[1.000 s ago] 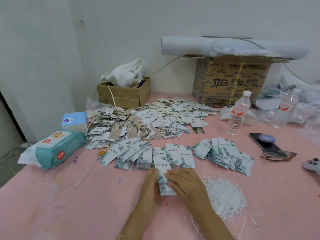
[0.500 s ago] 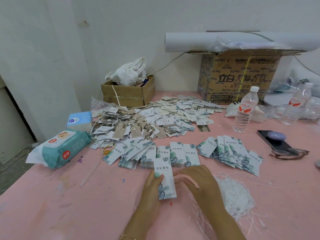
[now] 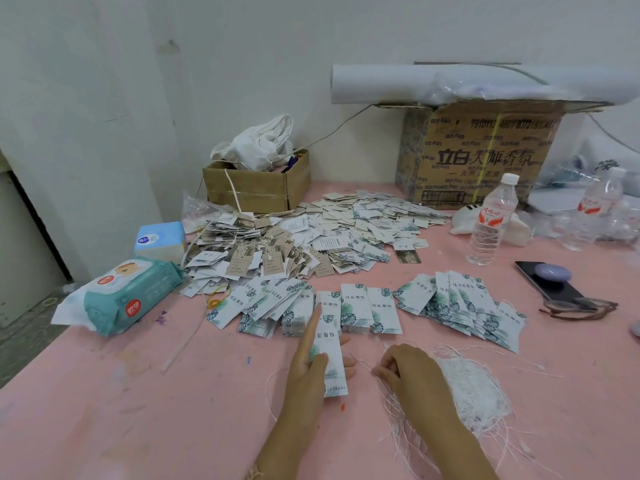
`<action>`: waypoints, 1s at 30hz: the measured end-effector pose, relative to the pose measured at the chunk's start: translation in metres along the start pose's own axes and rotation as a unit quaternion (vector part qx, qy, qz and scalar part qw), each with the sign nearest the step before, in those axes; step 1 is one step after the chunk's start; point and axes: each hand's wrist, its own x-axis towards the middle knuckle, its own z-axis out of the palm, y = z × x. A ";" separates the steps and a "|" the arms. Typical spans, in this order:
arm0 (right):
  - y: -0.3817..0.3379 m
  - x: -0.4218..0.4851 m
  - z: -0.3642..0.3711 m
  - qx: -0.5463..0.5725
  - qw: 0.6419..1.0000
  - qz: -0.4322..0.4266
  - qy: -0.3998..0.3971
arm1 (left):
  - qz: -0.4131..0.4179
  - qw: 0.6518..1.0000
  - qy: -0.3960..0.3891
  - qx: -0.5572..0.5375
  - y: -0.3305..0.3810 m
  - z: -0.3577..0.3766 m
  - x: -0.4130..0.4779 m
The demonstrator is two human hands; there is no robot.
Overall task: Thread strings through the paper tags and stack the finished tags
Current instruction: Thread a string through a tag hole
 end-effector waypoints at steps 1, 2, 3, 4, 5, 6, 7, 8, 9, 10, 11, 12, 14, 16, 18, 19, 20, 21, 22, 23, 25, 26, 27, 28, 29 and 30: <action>-0.001 0.000 0.000 -0.004 1.000 -0.005 0.001 | 0.001 1.000 -0.001 0.005 -0.001 0.000 0.000; -0.002 -0.001 -0.001 0.000 1.000 -0.007 0.004 | 0.000 1.000 -0.002 0.009 -0.001 0.001 0.001; -0.003 -0.001 -0.001 0.011 1.000 -0.007 0.011 | -0.004 1.000 -0.003 0.013 0.000 0.001 0.000; -0.003 -0.002 -0.002 0.027 1.000 -0.004 0.012 | -0.009 1.000 0.000 0.013 0.000 0.001 0.000; -0.003 -0.003 -0.004 0.039 0.999 0.001 0.007 | -0.013 1.000 0.003 0.012 0.001 0.001 0.000; -0.004 -0.003 -0.004 0.044 0.999 0.006 -0.004 | -0.014 1.000 0.006 0.011 0.001 0.001 0.000; -0.003 -0.003 -0.005 0.043 0.999 0.008 -0.014 | -0.014 1.000 0.007 0.012 0.001 0.001 -0.001; -0.003 -0.003 -0.005 0.039 0.999 0.009 -0.021 | -0.015 1.000 0.008 0.014 0.002 0.001 -0.001; -0.003 -0.002 -0.005 0.034 0.999 0.008 -0.027 | -0.016 1.000 0.009 0.017 0.002 0.001 -0.002; -0.003 -0.002 -0.004 0.023 0.999 0.004 -0.031 | -0.018 1.000 0.009 0.018 0.002 0.001 -0.002; -0.004 -0.001 -0.004 0.007 0.999 -0.001 -0.035 | -0.021 1.000 0.008 0.017 0.001 0.002 -0.003; -0.006 0.000 -0.004 -0.018 0.999 -0.008 -0.039 | -0.024 1.000 0.005 0.014 0.001 0.002 -0.003; -0.010 0.003 -0.004 -0.069 0.997 -0.019 -0.027 | -0.022 1.000 0.002 0.012 0.001 0.003 -0.004; -0.012 0.002 -0.004 -0.037 0.998 -0.025 0.036 | -0.020 1.000 0.005 0.020 0.001 0.005 -0.005; -0.012 0.000 -0.005 0.098 0.992 -0.006 0.083 | -0.025 0.999 0.010 0.029 0.004 0.007 -0.006; -0.012 -0.001 -0.005 0.170 0.982 -0.004 0.085 | -0.030 0.999 0.008 0.032 0.005 0.008 -0.006; -0.013 -0.004 -0.005 0.229 0.971 -0.008 0.075 | -0.036 0.999 0.004 0.035 0.006 0.008 -0.007; -0.015 -0.005 -0.006 0.268 0.961 -0.015 0.063 | -0.040 0.998 -0.002 0.039 0.007 0.008 -0.008; -0.017 -0.007 -0.006 0.289 0.956 -0.026 0.053 | -0.040 0.998 -0.008 0.047 0.008 0.008 -0.008; -0.019 -0.008 -0.006 0.296 0.953 -0.042 0.045 | -0.037 0.998 -0.012 0.057 0.008 0.008 -0.008; -0.020 -0.010 -0.003 0.300 0.950 -0.075 0.029 | -0.026 0.997 -0.020 0.072 0.007 0.008 -0.008; -0.020 -0.010 -0.002 0.301 0.949 -0.089 0.020 | -0.020 0.997 -0.023 0.076 0.006 0.008 -0.009; -0.019 -0.010 0.000 0.298 0.949 -0.101 0.012 | -0.015 0.996 -0.024 0.082 0.006 0.008 -0.009; -0.018 -0.010 0.001 0.292 0.950 -0.111 0.008 | -0.010 0.996 -0.022 0.090 0.005 0.008 -0.009; -0.017 -0.009 0.002 0.286 0.951 -0.119 0.007 | -0.006 0.995 -0.019 0.096 0.004 0.007 -0.008; -0.016 -0.009 0.003 0.283 0.951 -0.126 0.009 | -0.004 0.995 -0.013 0.096 0.004 0.007 -0.008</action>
